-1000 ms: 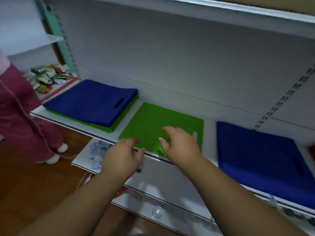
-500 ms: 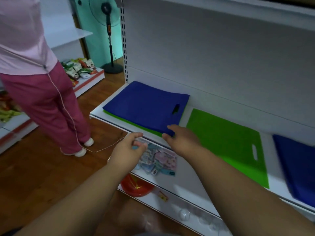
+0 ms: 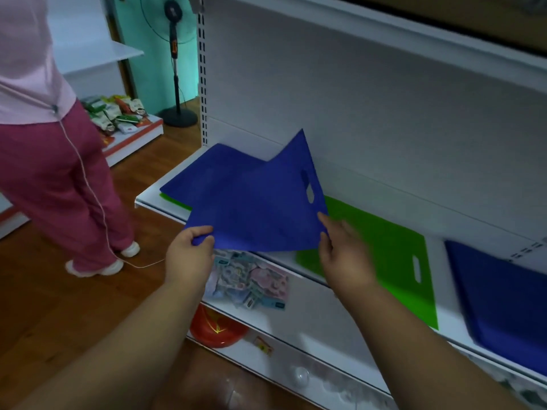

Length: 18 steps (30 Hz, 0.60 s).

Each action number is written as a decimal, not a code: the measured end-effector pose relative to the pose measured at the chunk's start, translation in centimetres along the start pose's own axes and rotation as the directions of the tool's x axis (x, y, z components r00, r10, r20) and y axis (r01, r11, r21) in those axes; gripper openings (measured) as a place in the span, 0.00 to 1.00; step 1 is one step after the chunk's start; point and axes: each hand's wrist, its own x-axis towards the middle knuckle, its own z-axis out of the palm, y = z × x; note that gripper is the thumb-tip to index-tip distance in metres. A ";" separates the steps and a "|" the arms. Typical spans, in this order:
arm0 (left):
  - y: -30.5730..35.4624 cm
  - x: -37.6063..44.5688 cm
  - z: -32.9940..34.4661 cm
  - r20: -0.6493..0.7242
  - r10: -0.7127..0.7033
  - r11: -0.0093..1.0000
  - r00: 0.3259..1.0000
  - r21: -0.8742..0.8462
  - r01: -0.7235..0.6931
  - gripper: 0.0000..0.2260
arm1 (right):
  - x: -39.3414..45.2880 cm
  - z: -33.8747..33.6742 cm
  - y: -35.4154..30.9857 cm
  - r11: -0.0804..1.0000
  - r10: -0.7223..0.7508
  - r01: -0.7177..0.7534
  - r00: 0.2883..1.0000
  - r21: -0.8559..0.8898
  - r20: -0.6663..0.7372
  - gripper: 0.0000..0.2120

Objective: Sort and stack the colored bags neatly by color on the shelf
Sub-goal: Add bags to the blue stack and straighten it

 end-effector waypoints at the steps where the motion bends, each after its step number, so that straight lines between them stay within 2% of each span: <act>1: 0.1 -0.9 0.6 0.004 0.035 0.998 0.999 0.061 -0.035 0.06 | -0.4 -0.9 1.2 0.999 0.007 -0.008 0.999 -0.031 -0.034 0.19; 5: 1.0 -5.3 4.9 0.137 0.185 0.921 0.973 0.322 -0.220 0.03 | -2.3 -5.2 7.2 0.985 0.123 -0.142 0.975 -0.097 -0.183 0.18; 13: 1.6 -15.1 19.6 0.304 0.293 0.780 0.906 0.473 -0.410 0.04 | -11.5 -15.9 22.0 0.911 0.306 -0.366 0.908 -0.188 -0.286 0.17; 16: 0.3 -20.2 25.1 0.377 0.346 0.675 0.859 0.537 -0.507 0.02 | -15.1 -19.8 28.2 0.878 0.360 -0.418 0.898 -0.234 -0.253 0.16; 18: -0.6 -23.3 28.4 0.454 0.415 0.546 0.789 0.569 -0.615 0.04 | -17.5 -21.8 31.5 0.855 0.404 -0.461 0.879 -0.236 -0.253 0.15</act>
